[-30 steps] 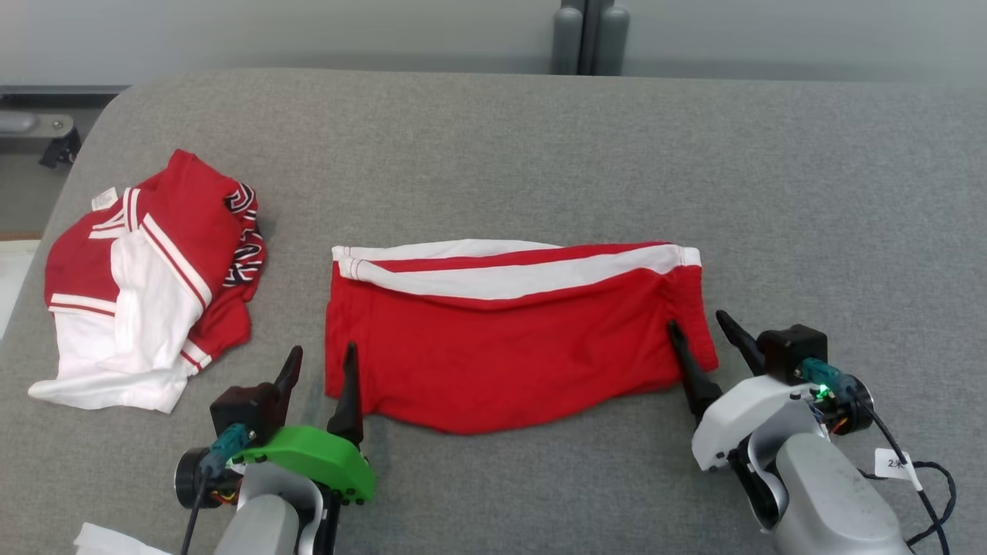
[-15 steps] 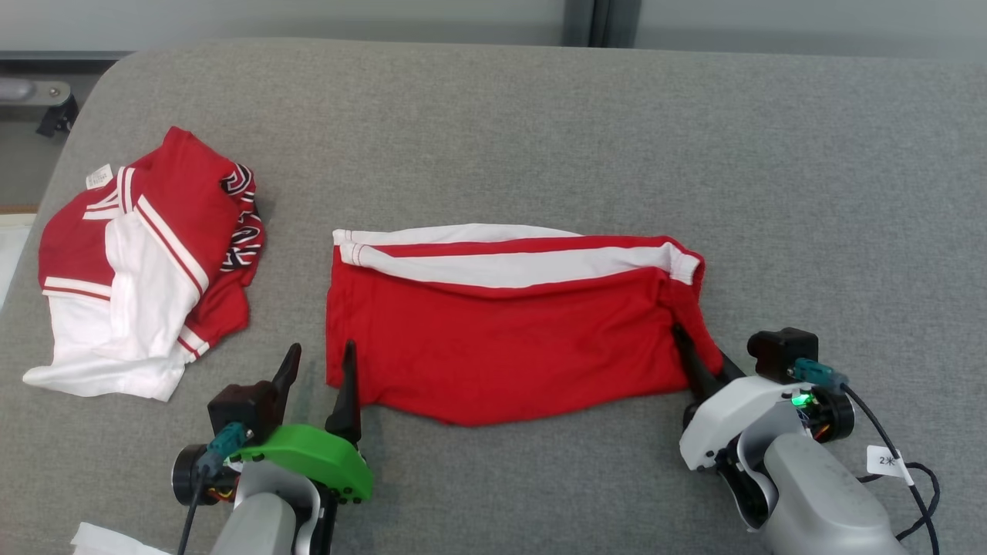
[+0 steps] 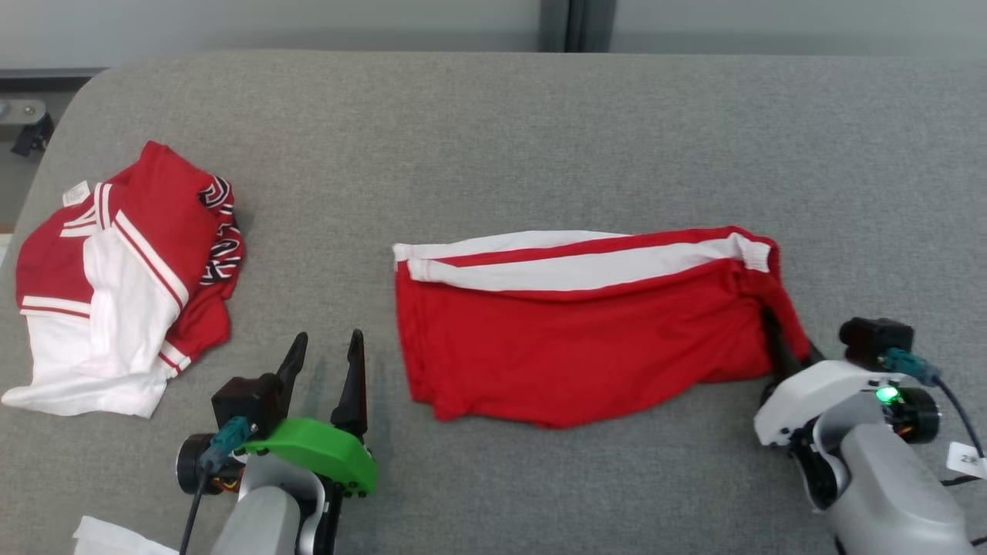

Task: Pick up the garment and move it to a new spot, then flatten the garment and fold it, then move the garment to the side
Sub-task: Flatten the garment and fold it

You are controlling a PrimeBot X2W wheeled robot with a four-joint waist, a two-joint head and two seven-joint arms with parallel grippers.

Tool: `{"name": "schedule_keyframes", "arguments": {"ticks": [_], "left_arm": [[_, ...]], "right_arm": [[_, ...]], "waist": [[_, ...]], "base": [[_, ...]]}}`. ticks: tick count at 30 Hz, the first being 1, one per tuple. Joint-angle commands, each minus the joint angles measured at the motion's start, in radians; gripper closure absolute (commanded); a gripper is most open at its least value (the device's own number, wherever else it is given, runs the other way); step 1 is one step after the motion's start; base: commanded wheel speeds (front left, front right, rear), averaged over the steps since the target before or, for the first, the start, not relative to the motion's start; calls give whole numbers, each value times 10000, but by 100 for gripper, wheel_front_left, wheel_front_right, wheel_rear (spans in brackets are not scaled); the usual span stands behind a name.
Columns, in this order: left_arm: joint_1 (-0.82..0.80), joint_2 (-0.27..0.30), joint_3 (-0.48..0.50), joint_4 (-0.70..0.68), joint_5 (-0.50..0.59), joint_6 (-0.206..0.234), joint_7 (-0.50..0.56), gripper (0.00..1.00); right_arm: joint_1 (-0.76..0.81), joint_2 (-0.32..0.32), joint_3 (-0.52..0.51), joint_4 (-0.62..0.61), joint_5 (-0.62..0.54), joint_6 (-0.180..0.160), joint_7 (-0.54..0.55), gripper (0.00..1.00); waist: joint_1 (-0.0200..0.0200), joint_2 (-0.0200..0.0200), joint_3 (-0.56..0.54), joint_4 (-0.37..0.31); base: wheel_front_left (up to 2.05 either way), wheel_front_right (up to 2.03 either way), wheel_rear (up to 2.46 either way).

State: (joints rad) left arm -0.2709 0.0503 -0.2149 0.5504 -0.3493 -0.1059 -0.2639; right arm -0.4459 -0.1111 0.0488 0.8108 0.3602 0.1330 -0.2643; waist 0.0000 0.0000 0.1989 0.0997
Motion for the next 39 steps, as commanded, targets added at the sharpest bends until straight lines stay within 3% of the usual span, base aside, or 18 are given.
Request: {"name": "schedule_keyframes", "arguments": {"ticks": [1, 6, 10, 24, 31, 33, 35, 39], "left_arm": [[85, 18, -40, -91, 98, -52, -6, 0], [229, 22, -209, -272, 93, -33, -6, 0], [269, 24, -284, -316, 96, -19, -6, 0], [346, 23, -623, -129, -39, 56, -6, 0], [401, 23, -797, -79, 15, 70, -6, 0], [404, 23, -855, -49, 27, 58, -6, 0], [427, 23, -882, -14, 48, 57, -6, 0], [486, 24, -835, 59, 198, 109, -6, 0]], "right_arm": [[152, -287, -277, -33, -133, -41, -2, 100], [163, -682, -930, -174, -408, -33, -2, 100], [50, -542, -868, -514, -611, -32, -2, 100], [-251, 426, 2958, -2634, 1130, -29, 1092, 100], [-503, 562, 4396, -2328, 1108, -29, 1039, 100], [-543, 585, 4846, -2192, 1303, -27, 844, 72], [-576, 579, 5299, -2044, 1479, -27, 662, 0], [-609, 568, 5932, -1916, 1884, -29, 278, 0]], "waist": [[0, 0, -142, -175], [0, 0, -270, -379], [0, 0, -352, -461], [0, 0, -587, 28], [0, 0, -575, 499], [0, 0, -592, 590], [0, 0, -625, 640], [0, 0, -754, 600]], "base": [[0, 0, 0], [0, 0, 0], [0, 0, 0], [0, 0, 0], [0, 0, 0], [0, 0, 0], [0, 0, 0], [0, 0, 0]]}}
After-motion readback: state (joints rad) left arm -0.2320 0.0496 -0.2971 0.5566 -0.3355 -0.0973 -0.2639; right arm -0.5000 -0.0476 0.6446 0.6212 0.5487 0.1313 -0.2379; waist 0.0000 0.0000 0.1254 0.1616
